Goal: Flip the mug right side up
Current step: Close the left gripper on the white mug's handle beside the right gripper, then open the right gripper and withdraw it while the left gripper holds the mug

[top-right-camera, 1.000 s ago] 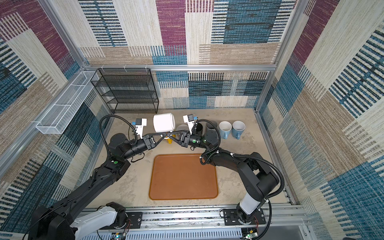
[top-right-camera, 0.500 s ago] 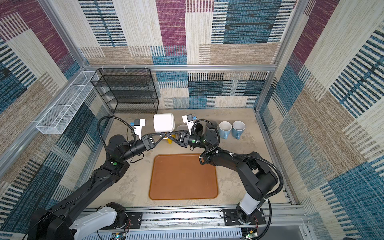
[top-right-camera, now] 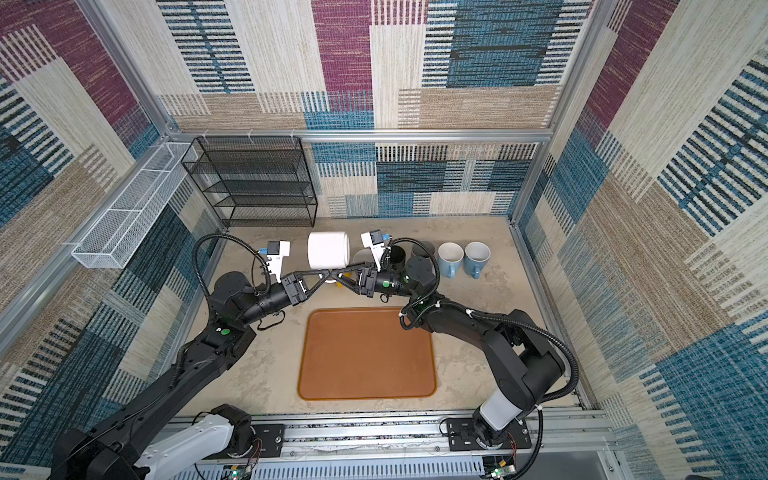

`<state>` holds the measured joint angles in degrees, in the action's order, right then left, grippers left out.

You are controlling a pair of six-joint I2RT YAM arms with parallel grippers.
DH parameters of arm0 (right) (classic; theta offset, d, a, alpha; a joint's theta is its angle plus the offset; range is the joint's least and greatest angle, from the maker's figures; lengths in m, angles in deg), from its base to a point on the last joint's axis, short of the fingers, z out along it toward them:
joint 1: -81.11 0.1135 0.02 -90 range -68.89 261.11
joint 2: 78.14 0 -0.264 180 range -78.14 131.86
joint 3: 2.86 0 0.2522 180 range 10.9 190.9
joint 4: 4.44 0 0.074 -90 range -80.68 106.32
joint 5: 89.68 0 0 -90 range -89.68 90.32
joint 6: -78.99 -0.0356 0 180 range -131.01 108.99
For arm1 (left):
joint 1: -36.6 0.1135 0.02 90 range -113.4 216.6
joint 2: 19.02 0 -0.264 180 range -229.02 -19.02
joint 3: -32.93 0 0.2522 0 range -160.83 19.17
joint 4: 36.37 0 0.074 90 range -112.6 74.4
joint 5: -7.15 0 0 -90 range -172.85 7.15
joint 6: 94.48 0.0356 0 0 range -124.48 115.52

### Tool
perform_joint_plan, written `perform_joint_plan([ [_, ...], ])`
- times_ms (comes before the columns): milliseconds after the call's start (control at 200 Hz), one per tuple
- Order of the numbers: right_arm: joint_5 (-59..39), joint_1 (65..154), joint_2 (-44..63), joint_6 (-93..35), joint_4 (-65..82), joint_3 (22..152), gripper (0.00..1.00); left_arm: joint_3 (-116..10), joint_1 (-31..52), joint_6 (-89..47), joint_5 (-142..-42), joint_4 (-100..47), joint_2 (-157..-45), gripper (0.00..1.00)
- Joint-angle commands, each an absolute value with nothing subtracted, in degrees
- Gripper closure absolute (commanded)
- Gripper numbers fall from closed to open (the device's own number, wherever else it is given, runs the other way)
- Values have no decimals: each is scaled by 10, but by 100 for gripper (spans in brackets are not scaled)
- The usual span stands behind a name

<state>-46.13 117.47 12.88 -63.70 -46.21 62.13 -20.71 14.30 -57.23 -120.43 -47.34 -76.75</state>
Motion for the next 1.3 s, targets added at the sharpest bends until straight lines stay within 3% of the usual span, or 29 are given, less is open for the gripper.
perform_joint_plan([
  [0,-458,1173,119,-619,-449,616,60,-214,143,-551,-1195,-492,-760,100],
  [521,-430,1151,28,-493,-255,567,60,-267,142,-473,-1115,-275,-742,100],
  [1292,-335,1132,-79,-472,-230,483,60,-345,142,-355,-950,-29,-767,100],
])
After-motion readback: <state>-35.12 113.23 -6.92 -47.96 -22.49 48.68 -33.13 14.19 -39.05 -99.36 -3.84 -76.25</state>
